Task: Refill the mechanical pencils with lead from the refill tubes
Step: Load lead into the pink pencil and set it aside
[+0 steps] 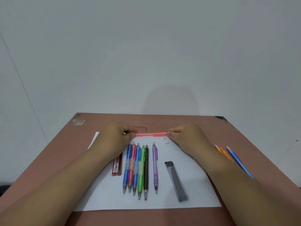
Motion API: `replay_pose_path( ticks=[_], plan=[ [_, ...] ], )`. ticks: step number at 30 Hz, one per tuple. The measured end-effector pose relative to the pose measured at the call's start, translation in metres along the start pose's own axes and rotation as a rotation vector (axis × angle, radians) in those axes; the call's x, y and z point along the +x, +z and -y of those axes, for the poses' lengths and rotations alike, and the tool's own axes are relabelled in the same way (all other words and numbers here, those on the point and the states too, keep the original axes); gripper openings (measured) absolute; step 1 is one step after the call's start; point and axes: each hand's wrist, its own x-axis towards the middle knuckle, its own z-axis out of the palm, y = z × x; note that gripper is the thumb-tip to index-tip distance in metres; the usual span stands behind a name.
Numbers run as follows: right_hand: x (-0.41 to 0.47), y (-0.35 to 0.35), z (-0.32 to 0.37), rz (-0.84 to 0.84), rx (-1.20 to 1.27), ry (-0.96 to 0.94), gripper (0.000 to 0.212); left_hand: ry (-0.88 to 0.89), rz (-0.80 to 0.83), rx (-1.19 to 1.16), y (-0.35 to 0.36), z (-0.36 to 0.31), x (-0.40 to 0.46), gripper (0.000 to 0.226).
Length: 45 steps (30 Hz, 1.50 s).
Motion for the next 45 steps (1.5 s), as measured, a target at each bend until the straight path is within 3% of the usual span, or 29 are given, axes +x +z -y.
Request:
replay_pose_path(
  ticks=[7,10,15,19,24,29,33,35,37,41,45],
  plan=[
    [-0.012,-0.024,0.007,0.084,-0.015,-0.122,0.016,0.015,-0.018,-0.036,-0.005,0.001,-0.005,0.016],
    [-0.021,-0.041,0.016,0.271,-0.069,-0.181,0.026,0.023,-0.036,-0.033,-0.007,0.0,-0.007,0.016],
    [-0.033,-0.053,0.02,0.597,-0.21,-0.222,0.068,0.038,-0.059,-0.053,-0.008,-0.002,-0.011,0.023],
    [-0.039,-0.058,0.024,0.699,-0.378,-0.257,0.085,0.064,-0.061,-0.04,-0.011,-0.003,-0.014,0.025],
    [-0.047,-0.057,0.034,0.772,-0.536,-0.264,0.084,0.057,-0.052,-0.056,-0.012,-0.005,-0.015,0.025],
    [-0.047,-0.055,0.032,0.709,-0.499,-0.283,0.08,0.07,-0.067,-0.047,-0.014,-0.011,-0.019,0.025],
    [-0.046,-0.054,0.032,0.535,-0.328,-0.316,0.077,0.159,-0.103,-0.097,-0.019,-0.023,-0.031,0.013],
    [-0.045,-0.05,0.033,0.432,-0.204,-0.351,0.076,0.249,-0.123,-0.075,-0.021,-0.03,-0.036,0.02],
    [-0.045,-0.044,0.034,0.33,-0.084,-0.398,0.079,0.248,-0.082,-0.163,-0.022,-0.036,-0.042,0.029],
    [-0.046,-0.032,0.035,0.168,0.034,-0.519,0.087,0.203,0.0,-0.438,-0.02,-0.049,-0.047,0.024],
    [-0.046,-0.024,0.036,0.122,0.029,-0.565,0.088,0.162,0.013,-0.55,-0.018,-0.052,-0.046,0.024]
  ],
)
